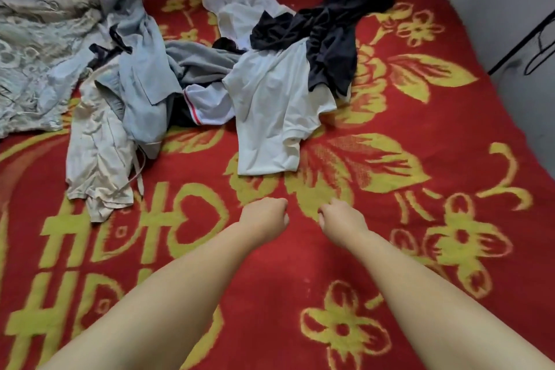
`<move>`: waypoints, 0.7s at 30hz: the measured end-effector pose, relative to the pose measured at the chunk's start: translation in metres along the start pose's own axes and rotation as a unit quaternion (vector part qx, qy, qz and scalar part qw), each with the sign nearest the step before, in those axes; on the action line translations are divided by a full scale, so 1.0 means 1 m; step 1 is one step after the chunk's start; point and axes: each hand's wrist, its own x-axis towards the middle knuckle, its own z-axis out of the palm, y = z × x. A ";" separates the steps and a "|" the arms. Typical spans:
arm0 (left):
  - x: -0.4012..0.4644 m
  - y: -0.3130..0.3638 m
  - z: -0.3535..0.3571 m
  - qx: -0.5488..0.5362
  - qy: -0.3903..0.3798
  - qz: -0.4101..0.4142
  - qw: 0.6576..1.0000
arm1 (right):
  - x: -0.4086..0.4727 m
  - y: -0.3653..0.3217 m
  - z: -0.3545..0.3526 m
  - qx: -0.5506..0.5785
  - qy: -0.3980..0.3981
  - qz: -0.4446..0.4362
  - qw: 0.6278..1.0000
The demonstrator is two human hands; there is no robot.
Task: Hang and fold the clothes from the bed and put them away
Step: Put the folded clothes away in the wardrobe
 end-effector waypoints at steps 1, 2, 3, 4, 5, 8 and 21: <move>0.019 -0.002 0.002 -0.006 0.014 0.003 1.000 | 0.016 0.000 0.010 0.001 0.010 -0.002 1.000; 0.036 -0.004 0.003 -0.017 0.033 0.004 0.999 | 0.032 0.001 0.021 0.004 0.025 0.000 1.000; 0.056 -0.007 0.006 -0.028 0.055 0.001 0.998 | 0.048 0.003 0.035 0.013 0.037 0.005 0.999; 0.070 -0.009 0.007 -0.040 0.083 -0.004 0.996 | 0.057 0.005 0.044 0.028 0.049 0.011 0.998; 0.085 -0.012 0.009 -0.047 0.109 -0.011 0.993 | 0.066 0.007 0.055 0.041 0.060 0.012 0.997; 0.130 -0.020 0.025 -0.048 0.144 -0.005 0.988 | 0.080 0.014 0.089 0.056 0.140 -0.009 0.989; 0.157 -0.044 0.017 -0.249 0.184 -0.014 0.951 | 0.088 0.020 0.110 0.015 0.215 -0.016 0.976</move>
